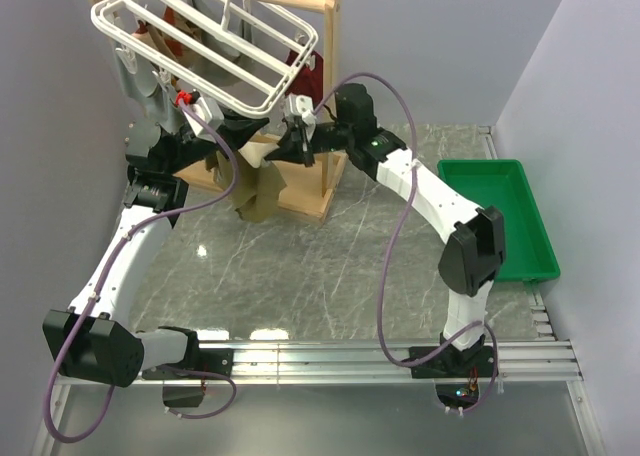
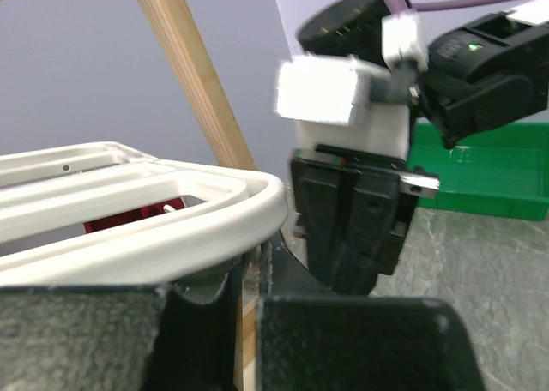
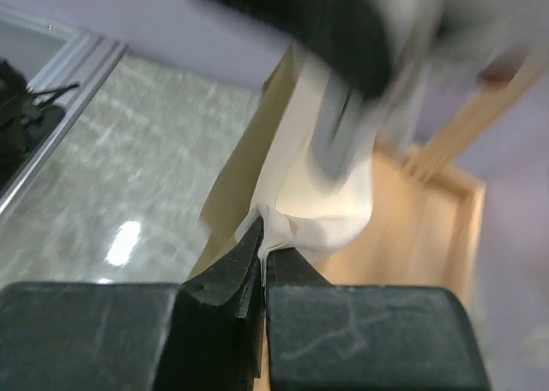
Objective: Clip the underwear to the hanger
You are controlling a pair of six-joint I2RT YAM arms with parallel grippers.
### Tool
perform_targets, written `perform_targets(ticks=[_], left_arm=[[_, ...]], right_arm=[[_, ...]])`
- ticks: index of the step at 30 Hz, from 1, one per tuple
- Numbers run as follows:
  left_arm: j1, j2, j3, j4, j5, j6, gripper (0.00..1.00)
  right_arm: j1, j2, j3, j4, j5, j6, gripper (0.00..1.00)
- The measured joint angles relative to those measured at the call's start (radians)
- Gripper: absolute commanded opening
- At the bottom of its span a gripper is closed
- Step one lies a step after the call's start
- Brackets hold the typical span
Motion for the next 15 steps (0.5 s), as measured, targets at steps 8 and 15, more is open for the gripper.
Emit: perform_targets(ticks=[8,15], left_arm=[[0.000,0.000,0.000,-0.008,-0.052,-0.083,0.01],[-0.001,0.001,0.023,-0.067,-0.096,-0.122,0.00]], right_arm=[[-0.015,-0.127,-0.252,0.015,0.176,0.130,0.00],[-0.002,-0.129,-0.292,0.044,0.329,0.347,0.00]])
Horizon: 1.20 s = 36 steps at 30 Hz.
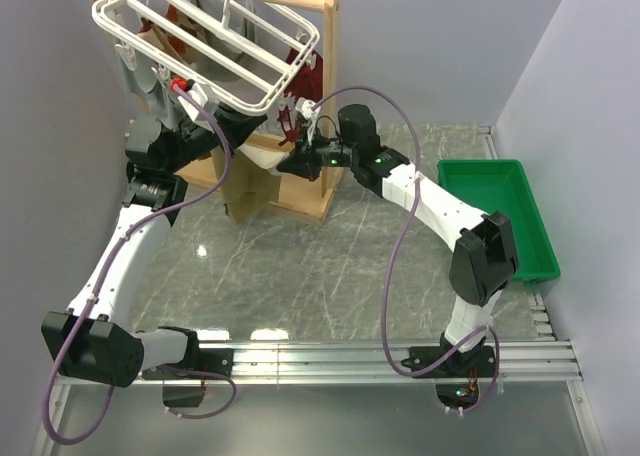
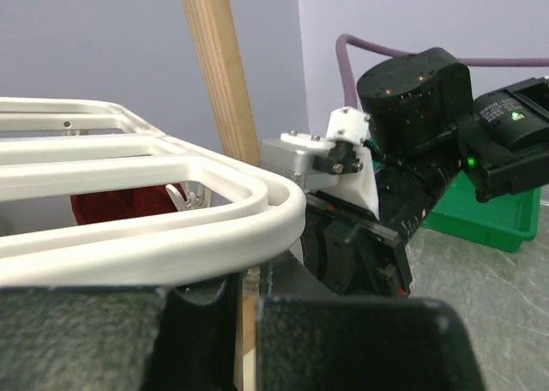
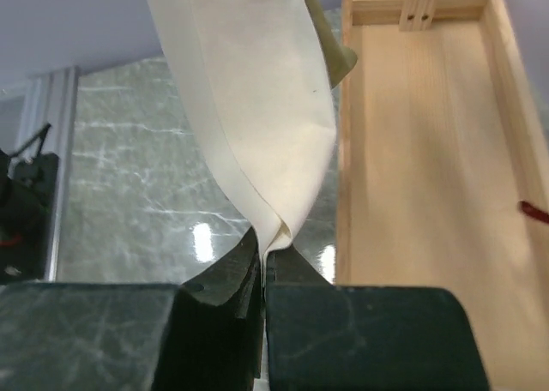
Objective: Clip the underwear to the hanger
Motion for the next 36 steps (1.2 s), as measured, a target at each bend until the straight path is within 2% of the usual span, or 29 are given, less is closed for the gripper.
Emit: perform_targets(ticks=[9,10,11,12,13,16,18,21,22,25,33,36], left_arm=[[-0.010,0.000,0.038,-0.084,-0.059,-0.034,0.00],[-0.010,0.000,0.039,-0.087,-0.061,-0.038,0.01],[-0.011,0.000,0.039,-0.089,-0.064,-0.043,0.01],[-0.011,0.000,0.039,-0.091,-0.069,-0.048,0.01],[-0.012,0.000,0.039,-0.092,-0.071,-0.051,0.01],[-0.013,0.000,0.039,-0.097,-0.077,-0.058,0.01],[-0.013,0.000,0.039,-0.098,-0.077,-0.060,0.01],[-0.013,-0.001,0.039,-0.099,-0.077,-0.062,0.00],[-0.012,-0.001,0.039,-0.101,-0.077,-0.062,0.01],[-0.012,-0.004,0.039,-0.105,-0.078,-0.067,0.00],[-0.012,-0.012,0.039,-0.117,-0.083,-0.088,0.01],[-0.012,-0.018,0.034,-0.121,-0.093,-0.095,0.06]], right_arm=[[0.078,-0.037,-0.072,-0.007,0.044,0.166,0.00],[0.088,-0.044,-0.083,-0.007,0.044,0.176,0.03],[0.100,-0.052,-0.098,-0.003,0.044,0.189,0.14],[0.109,-0.061,-0.115,0.010,0.044,0.204,0.19],[0.116,-0.068,-0.128,0.020,0.045,0.215,0.28],[0.128,-0.087,-0.152,0.043,0.060,0.240,0.36],[0.124,-0.095,-0.156,0.057,0.071,0.249,0.37],[0.101,-0.109,-0.156,0.077,0.084,0.256,0.46],[0.092,-0.116,-0.156,0.079,0.087,0.253,0.60],[0.070,-0.136,-0.154,0.074,0.090,0.216,0.70],[0.060,-0.195,-0.147,0.040,0.117,0.068,0.68],[0.059,-0.198,-0.111,0.060,0.158,0.074,0.68]])
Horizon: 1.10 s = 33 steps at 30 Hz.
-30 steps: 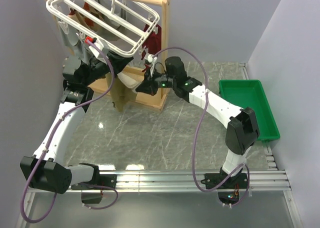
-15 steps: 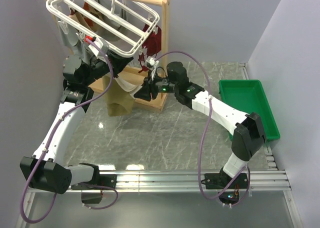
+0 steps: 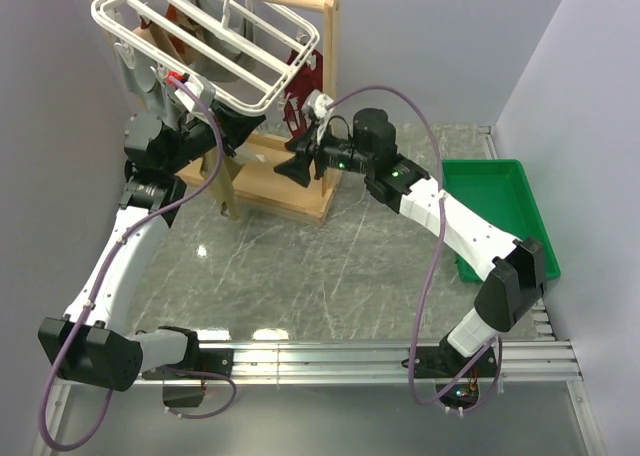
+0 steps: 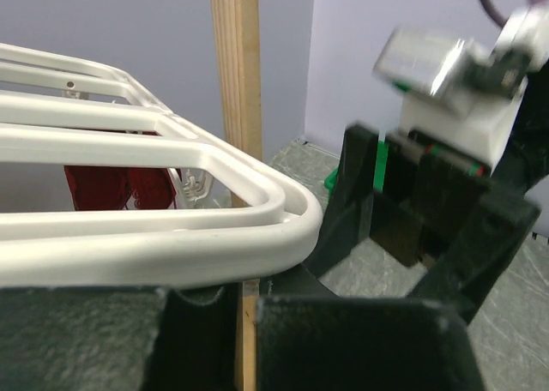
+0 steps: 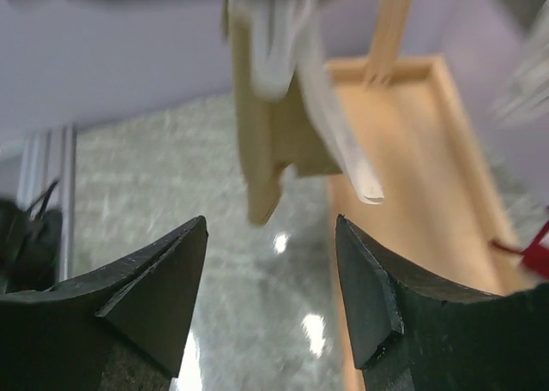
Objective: Clip the underwear to the hanger
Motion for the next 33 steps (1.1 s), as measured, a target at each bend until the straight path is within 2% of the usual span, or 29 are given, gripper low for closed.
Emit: perform_targets(ticks=[4,5,8,13,18,22,27,29,33], left_arm=[[0.000,-0.006,-0.002,-0.008,-0.012,-0.012,0.18],[0.000,-0.008,-0.002,-0.011,-0.012,-0.015,0.25],[0.000,-0.018,-0.003,-0.026,-0.011,-0.021,0.33],[0.000,-0.026,-0.039,-0.077,-0.015,-0.041,0.47],[0.004,-0.040,-0.064,-0.097,-0.050,-0.045,0.51],[0.004,-0.111,-0.143,-0.087,-0.087,-0.041,0.56],[-0.002,-0.230,-0.283,-0.031,-0.070,-0.025,0.62],[-0.007,-0.253,-0.306,-0.017,-0.061,-0.008,0.67],[-0.034,-0.268,-0.334,0.026,-0.068,0.012,0.70]], right_arm=[[0.000,0.013,0.082,0.053,0.045,0.035,0.69],[0.000,0.021,0.108,0.063,0.052,0.043,0.69],[0.000,0.048,0.171,0.101,0.065,0.072,0.70],[0.000,0.063,0.172,0.113,0.076,0.082,0.70],[-0.005,0.072,0.169,0.109,0.067,0.082,0.70],[-0.014,0.071,0.161,0.113,0.047,0.066,0.69],[-0.060,0.064,0.137,0.111,0.051,0.033,0.69],[-0.077,0.060,0.131,0.108,0.053,0.026,0.69],[-0.102,0.045,0.131,0.106,0.056,0.023,0.69]])
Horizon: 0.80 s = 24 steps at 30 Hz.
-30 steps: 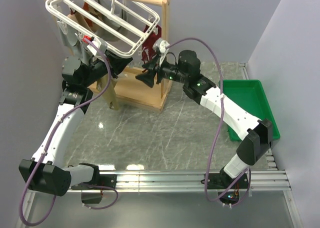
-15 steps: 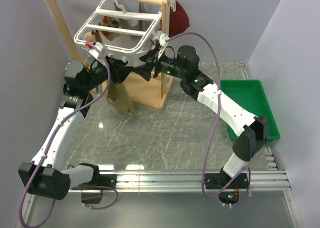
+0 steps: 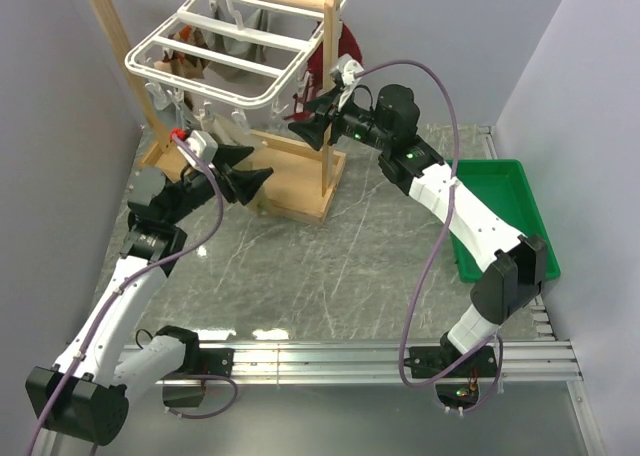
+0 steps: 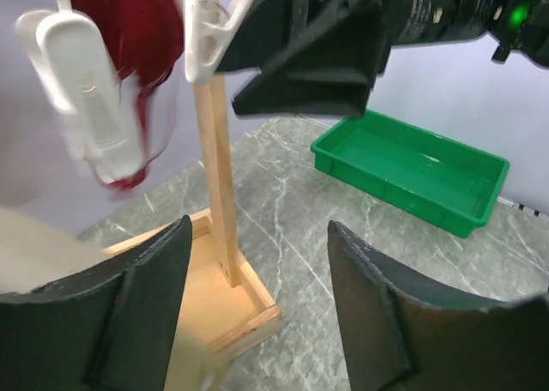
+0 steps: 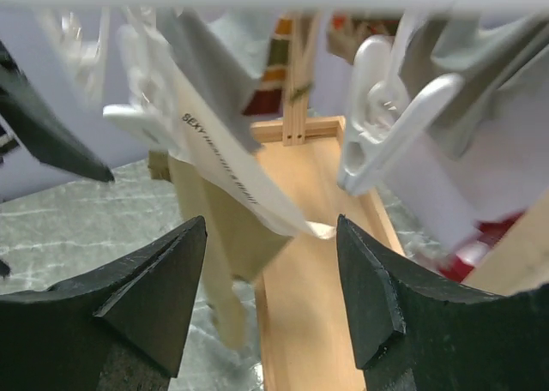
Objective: Clip the underwear to the hanger
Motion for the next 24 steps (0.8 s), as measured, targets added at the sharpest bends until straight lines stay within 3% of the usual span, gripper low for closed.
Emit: perform_targets(ticks=[7,19,24], left_arm=[[-0.115,0.020,-0.097,0.171,-0.136,0.006,0.83],[-0.196,0.222,-0.086,0.437,-0.318,0.009,0.83],[-0.222,0.257,-0.060,0.499,-0.383,0.044,0.81]], right_arm=[[-0.019,-0.030,-0.001,0.043,-0.028,0.061,0.74],[-0.060,-0.006,0.034,0.154,-0.116,0.102,0.76],[-0.061,0.037,0.103,0.180,-0.162,0.099,0.69]])
